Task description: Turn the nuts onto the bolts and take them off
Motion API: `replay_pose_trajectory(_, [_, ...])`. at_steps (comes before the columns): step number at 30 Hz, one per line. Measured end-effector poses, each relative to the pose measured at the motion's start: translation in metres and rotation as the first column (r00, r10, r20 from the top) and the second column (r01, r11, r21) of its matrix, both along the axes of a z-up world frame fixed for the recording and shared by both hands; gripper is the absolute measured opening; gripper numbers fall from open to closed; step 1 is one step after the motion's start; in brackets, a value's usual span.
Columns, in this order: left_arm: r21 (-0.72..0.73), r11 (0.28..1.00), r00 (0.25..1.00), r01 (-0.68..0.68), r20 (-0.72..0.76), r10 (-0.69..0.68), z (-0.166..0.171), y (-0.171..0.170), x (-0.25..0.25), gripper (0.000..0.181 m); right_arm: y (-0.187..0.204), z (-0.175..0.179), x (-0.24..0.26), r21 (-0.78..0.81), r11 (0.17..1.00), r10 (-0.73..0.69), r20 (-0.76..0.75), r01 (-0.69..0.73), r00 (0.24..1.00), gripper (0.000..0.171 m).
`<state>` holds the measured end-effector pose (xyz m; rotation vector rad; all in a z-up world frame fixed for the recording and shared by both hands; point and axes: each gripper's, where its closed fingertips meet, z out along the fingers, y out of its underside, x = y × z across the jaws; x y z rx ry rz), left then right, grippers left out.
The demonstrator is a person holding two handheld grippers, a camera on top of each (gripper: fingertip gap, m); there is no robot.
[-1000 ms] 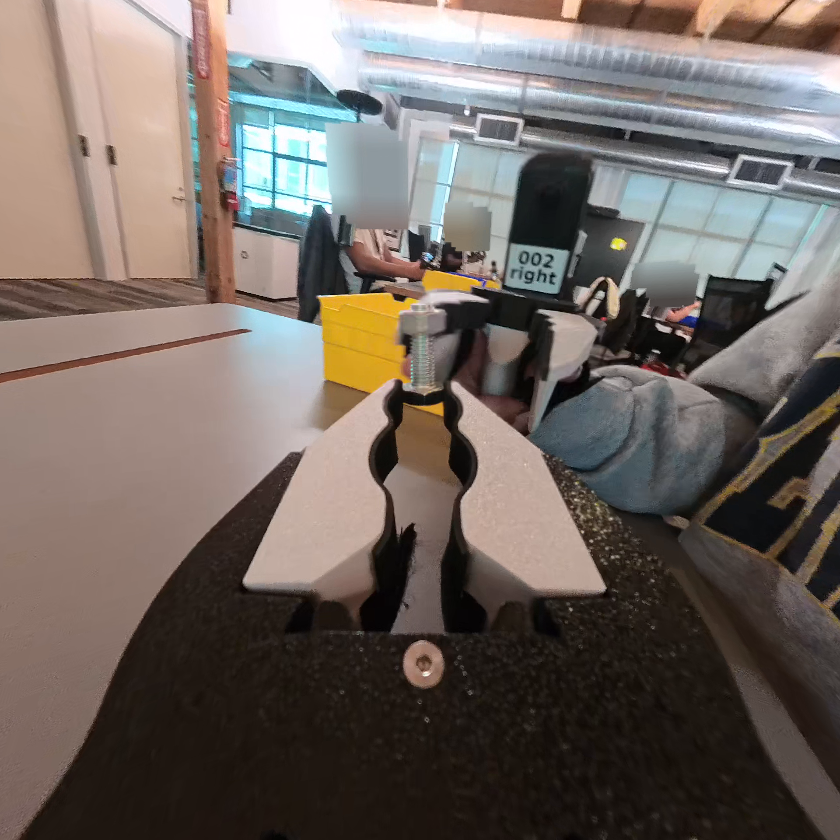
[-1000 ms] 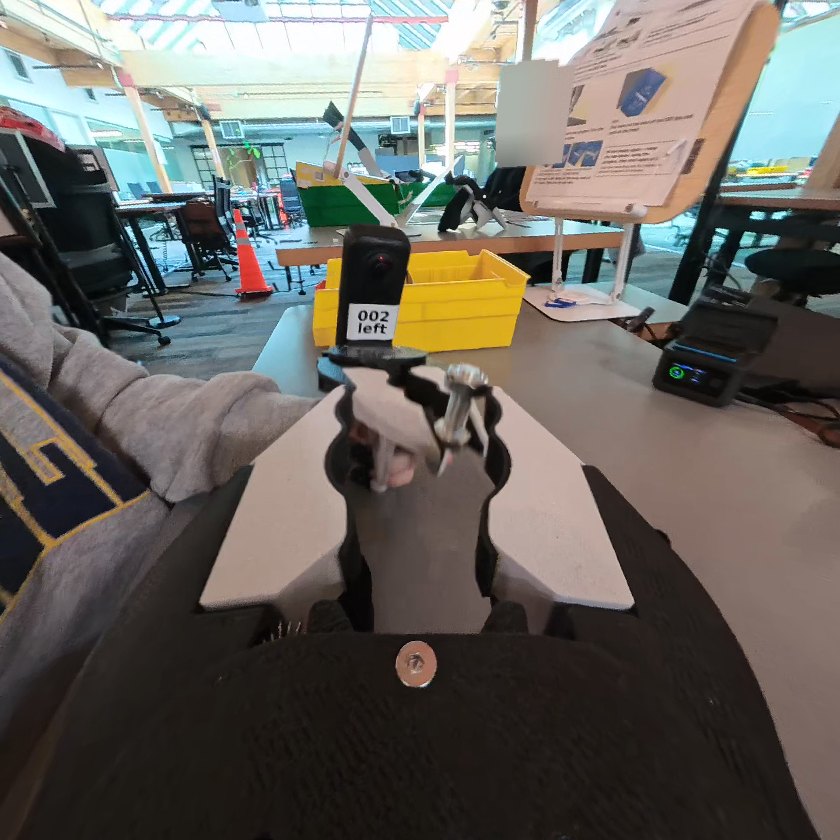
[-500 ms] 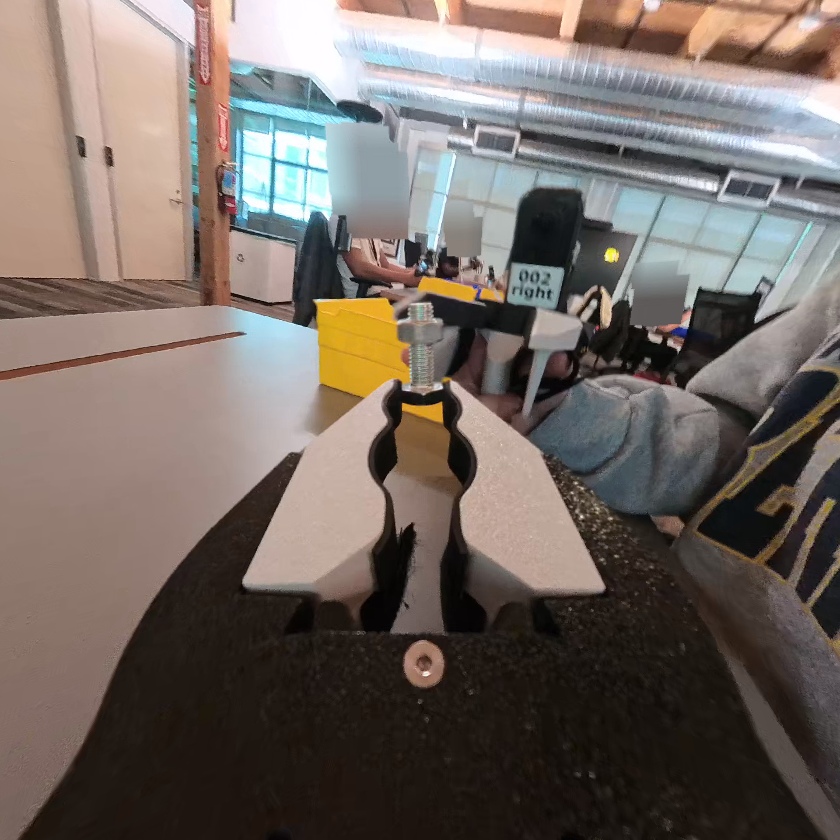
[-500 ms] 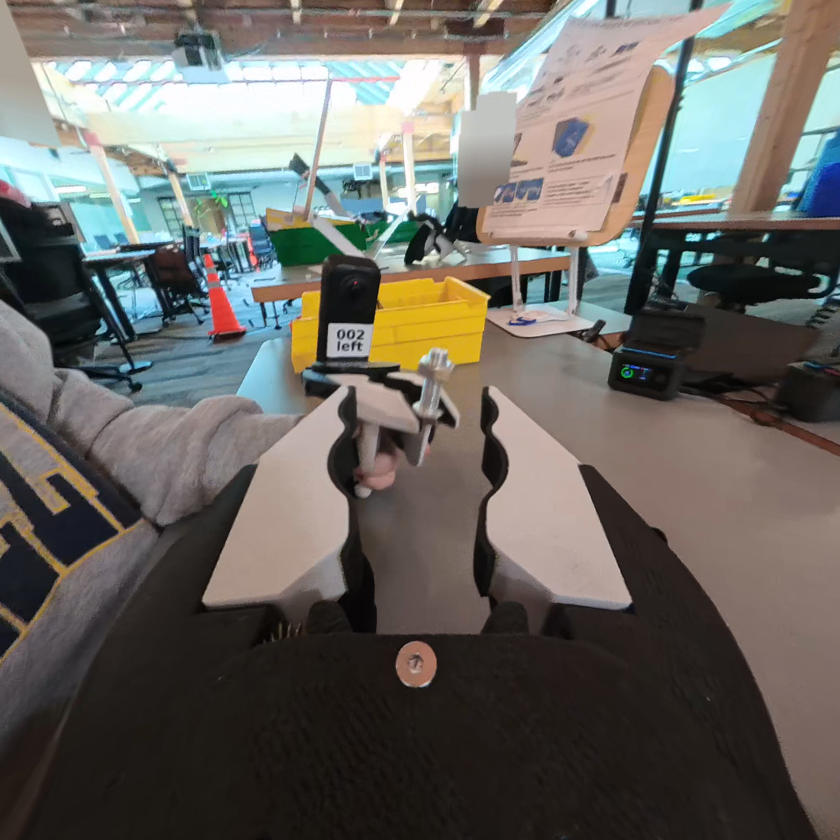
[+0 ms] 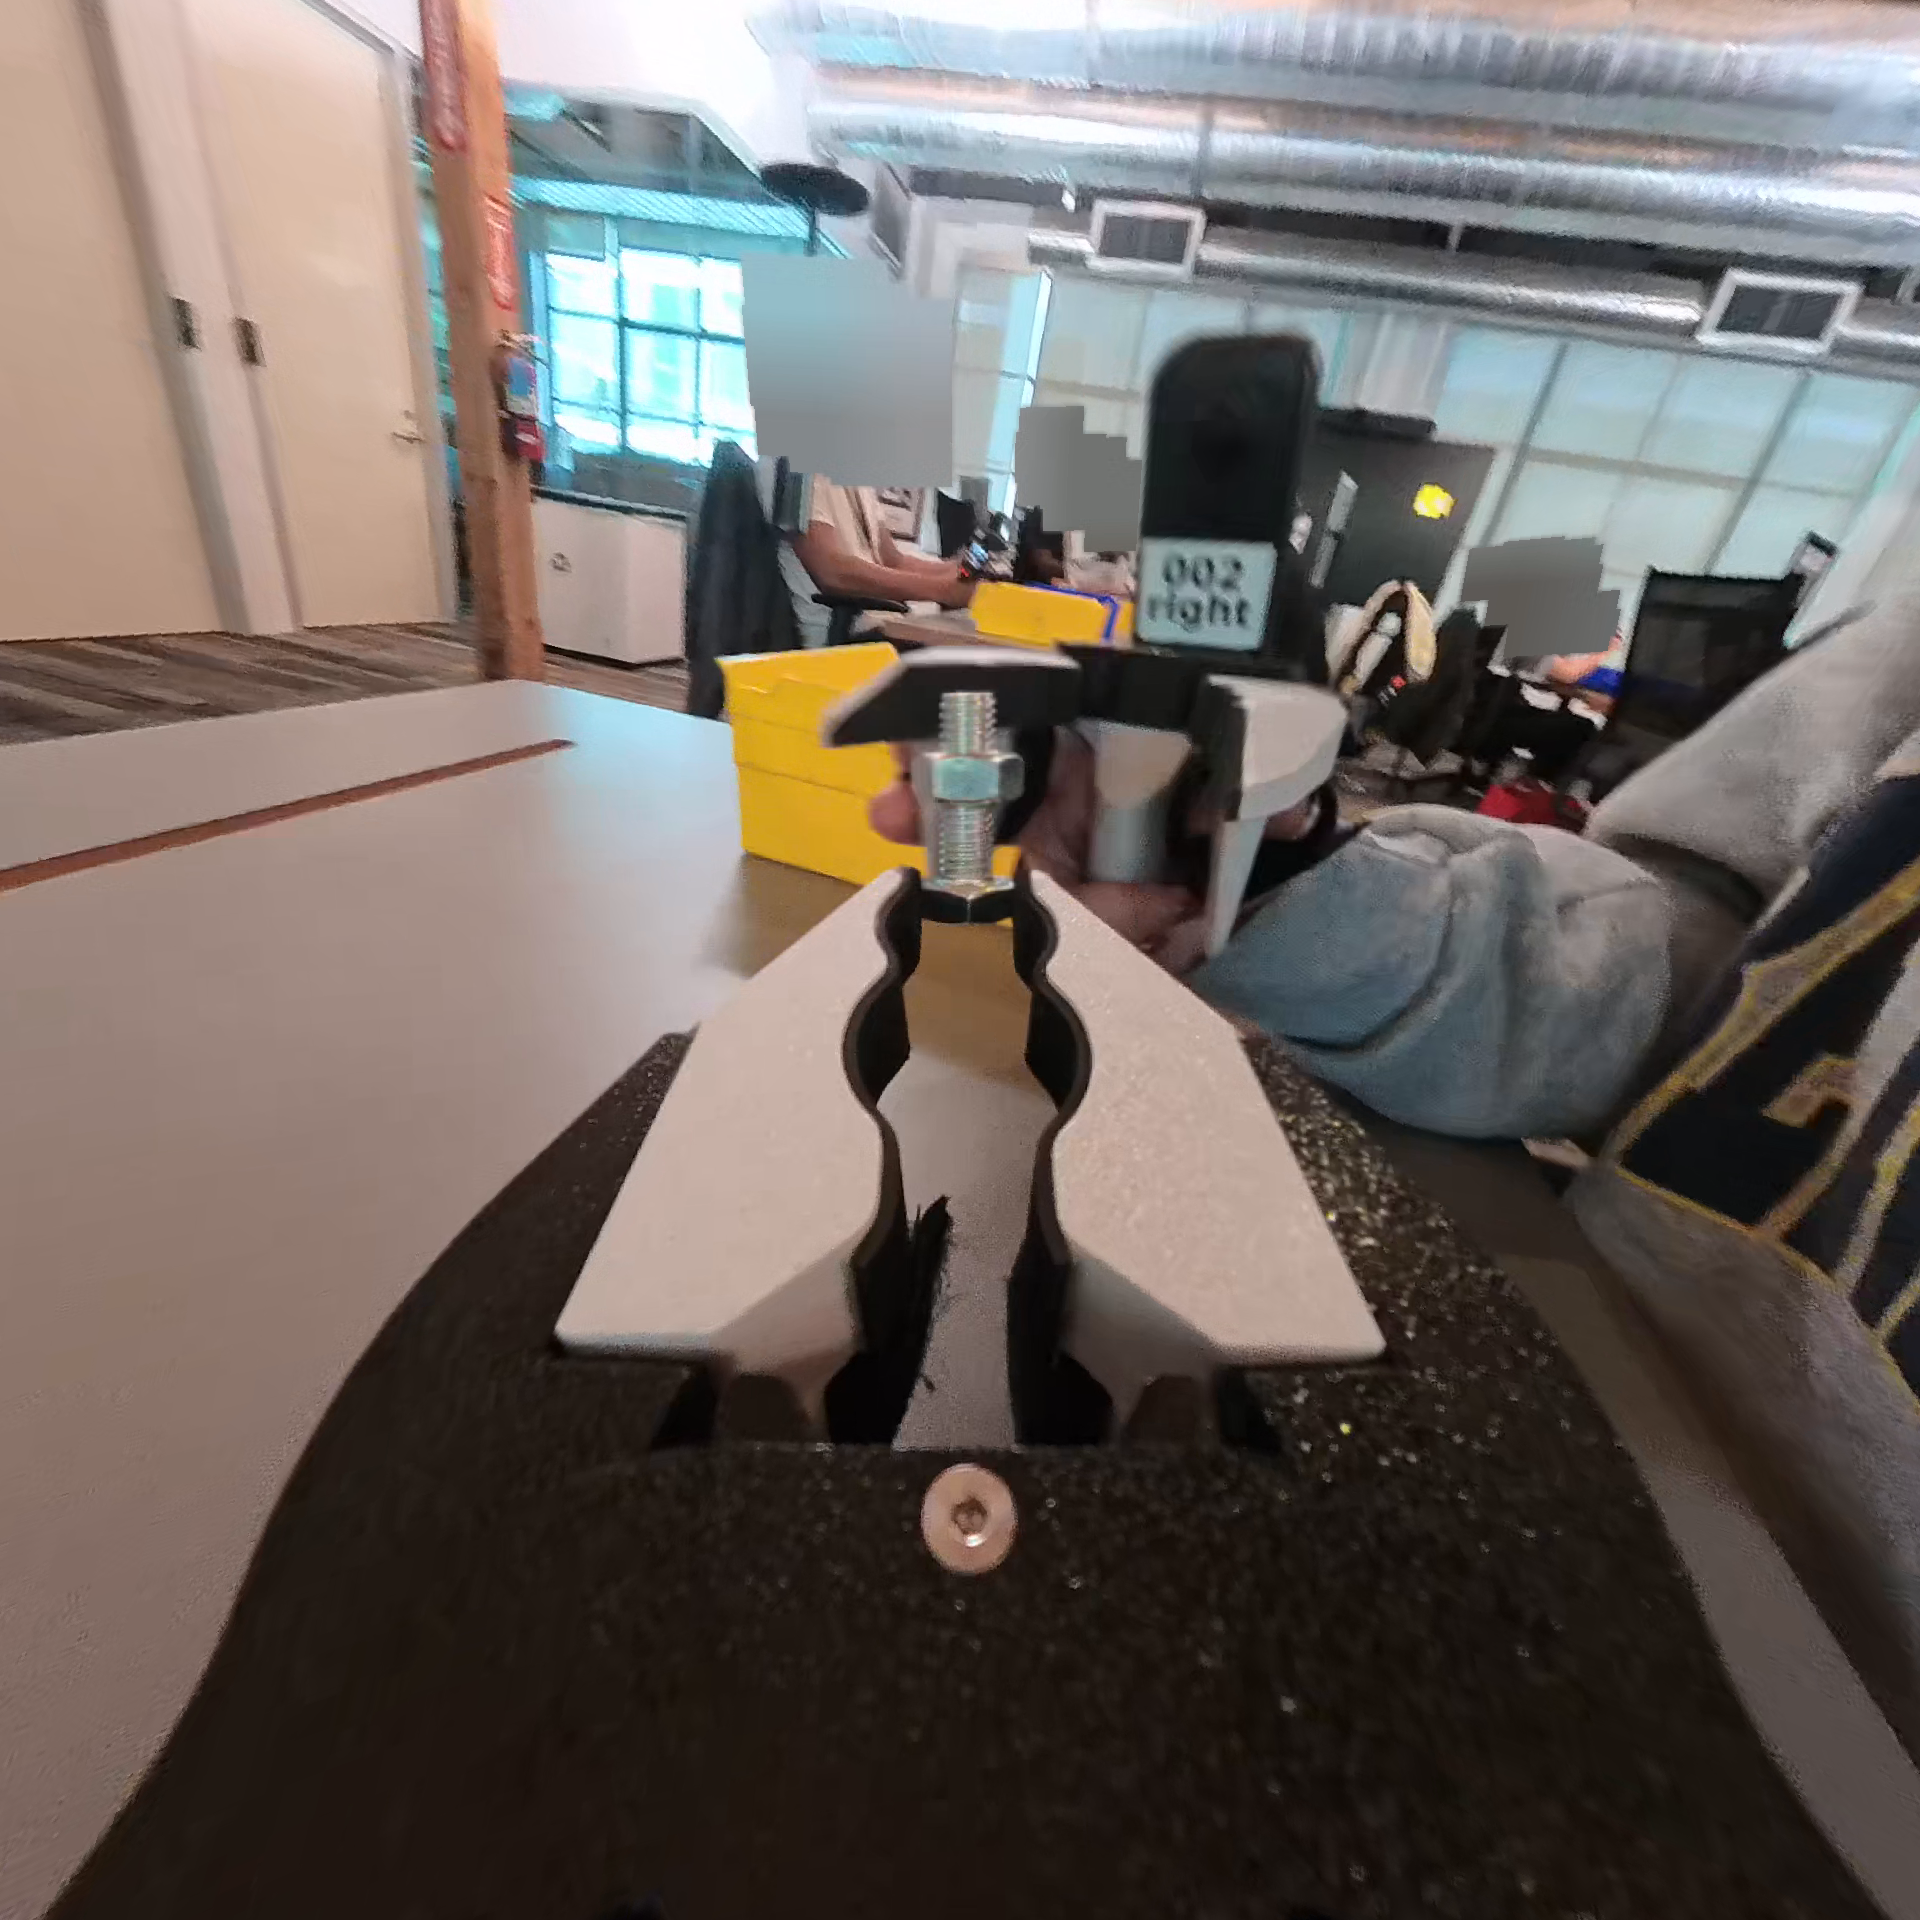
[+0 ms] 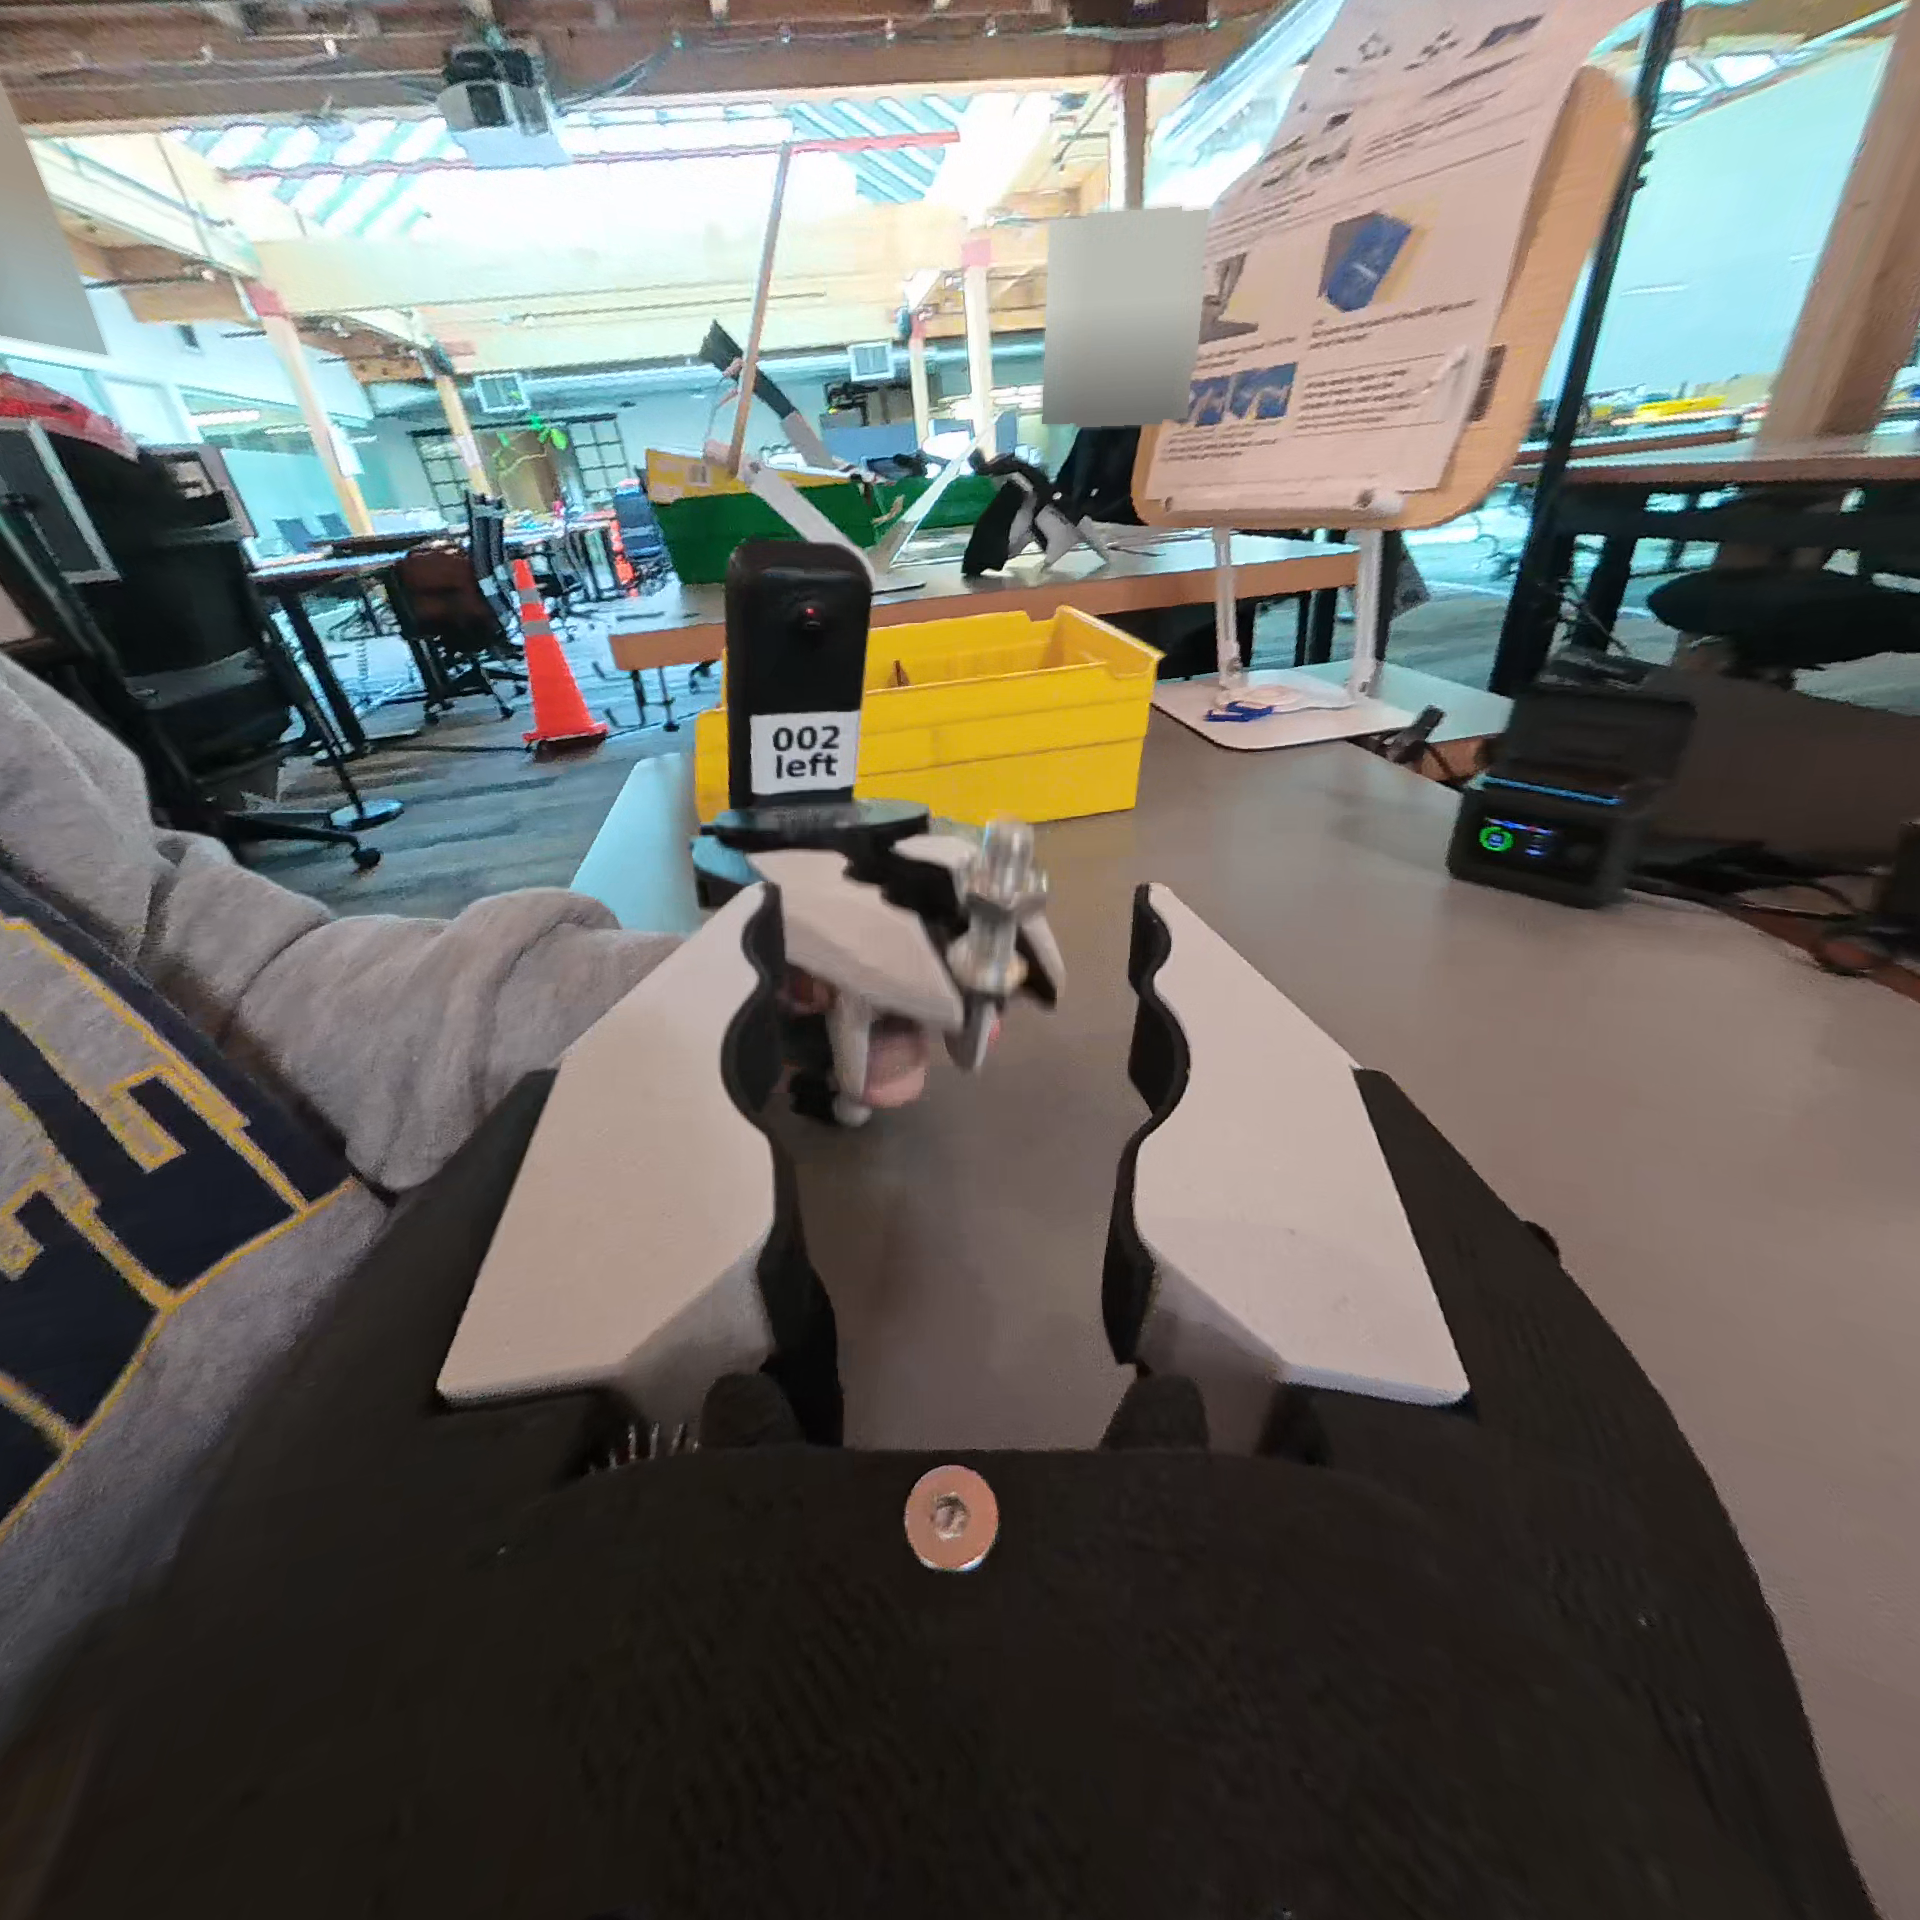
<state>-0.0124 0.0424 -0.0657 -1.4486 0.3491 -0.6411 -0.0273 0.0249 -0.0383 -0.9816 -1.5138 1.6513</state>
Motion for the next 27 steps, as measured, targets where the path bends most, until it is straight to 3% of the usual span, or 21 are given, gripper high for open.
replay_pose_trajectory(4, [-0.006,0.999,0.999,0.042,-0.008,-0.043,-0.002,0.0,0.011,0.016,-0.024,0.003,-0.016,0.01,0.997,0.078,-0.003,-0.078,0.997,0.067])
replay_pose_trajectory(7, [0.012,0.999,0.998,-0.053,0.02,0.052,0.003,-0.001,-0.013,0.016,-0.021,-0.001,-0.004,0.021,0.998,0.06,0.008,-0.06,0.998,0.071])
replay_pose_trajectory(9, [0.017,0.992,0.988,-0.126,0.089,0.124,0.007,-0.002,-0.035,0.016,-0.012,-0.002,0.013,-0.012,0.998,0.056,0.0,-0.056,0.998,0.044])
replay_pose_trajectory(13, [0.006,1.0,1.0,-0.017,0.02,0.017,0.0,0.001,-0.003,0.016,0.001,-0.001,0.006,-0.048,0.999,-0.021,0.004,0.022,1.0,0.061])
replay_pose_trajectory(16, [0.004,0.999,0.998,0.054,0.018,-0.054,0.001,-0.001,0.011,0.016,-0.016,0.002,-0.004,-0.04,0.999,0.031,0.0,-0.031,1.0,0.064])
replay_pose_trajectory(20, [0.007,1.0,1.0,0.001,-0.004,-0.001,-0.001,-0.002,-0.001,0.016,-0.026,0.0,0.001,-0.014,0.998,0.055,0.007,-0.055,0.998,0.069])
replay_pose_trajectory(23, [0.001,0.999,0.999,-0.038,-0.008,0.038,-0.002,0.001,-0.003,0.016,-0.011,-0.004,0.008,-0.052,0.997,0.061,0.036,-0.059,0.998,0.054])
replay_pose_trajectory(27, [0.029,0.993,0.991,-0.116,0.071,0.114,0.008,0.0,-0.028,0.015,-0.002,-0.005,0.006,-0.024,1.0,0.018,0.038,-0.017,0.999,0.05])
